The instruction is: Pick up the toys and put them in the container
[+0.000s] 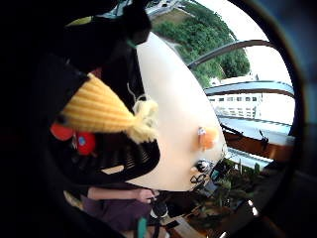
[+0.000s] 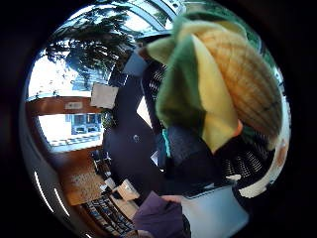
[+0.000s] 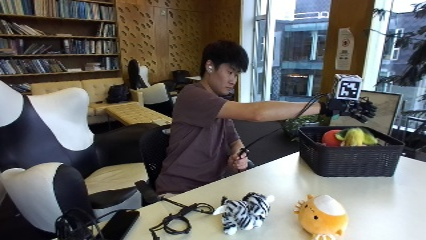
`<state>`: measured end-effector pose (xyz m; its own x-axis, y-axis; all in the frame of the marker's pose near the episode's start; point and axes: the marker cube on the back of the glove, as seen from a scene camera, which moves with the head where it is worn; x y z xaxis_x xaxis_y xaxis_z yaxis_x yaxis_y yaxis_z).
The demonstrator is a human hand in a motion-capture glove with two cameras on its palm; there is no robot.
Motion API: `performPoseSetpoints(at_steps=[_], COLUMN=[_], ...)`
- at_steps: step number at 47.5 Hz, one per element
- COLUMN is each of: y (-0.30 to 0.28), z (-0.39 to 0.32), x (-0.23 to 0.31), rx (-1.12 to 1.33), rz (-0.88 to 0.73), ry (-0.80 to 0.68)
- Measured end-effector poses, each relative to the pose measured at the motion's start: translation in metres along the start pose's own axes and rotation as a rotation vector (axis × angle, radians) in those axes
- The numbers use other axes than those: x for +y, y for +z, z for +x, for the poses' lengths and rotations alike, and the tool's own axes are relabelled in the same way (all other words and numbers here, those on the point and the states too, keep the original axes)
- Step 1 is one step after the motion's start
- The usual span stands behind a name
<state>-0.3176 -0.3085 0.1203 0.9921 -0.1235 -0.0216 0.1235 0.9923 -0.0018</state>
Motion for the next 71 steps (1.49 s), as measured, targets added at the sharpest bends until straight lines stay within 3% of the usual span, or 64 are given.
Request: performPoseSetpoints(at_steps=[5, 12, 16, 19, 27, 39, 46, 53, 71], y=[-0.008, -0.035, -0.060, -0.077, -0.117, -0.129, -0.099, -0.026, 0.160], z=[0.012, 0.055, 0.079, 0.118, 0.198, 0.359, 0.429, 0.480, 0.509], x=[0.007, 0.021, 0.042, 0.058, 0.126, 0.245, 0.296, 0.332, 0.341], rx=[0.046, 0.190, 0.122, 0.205, 0.149, 0.126, 0.090, 0.030, -0.042], rz=[0.035, 0.071, 0.084, 0.093, 0.121, 0.119, 0.099, 0.026, -0.218], ry=[0.003, 0.230, 0.180, 0.307, 0.186, 0.378, 0.470, 0.518, 0.574])
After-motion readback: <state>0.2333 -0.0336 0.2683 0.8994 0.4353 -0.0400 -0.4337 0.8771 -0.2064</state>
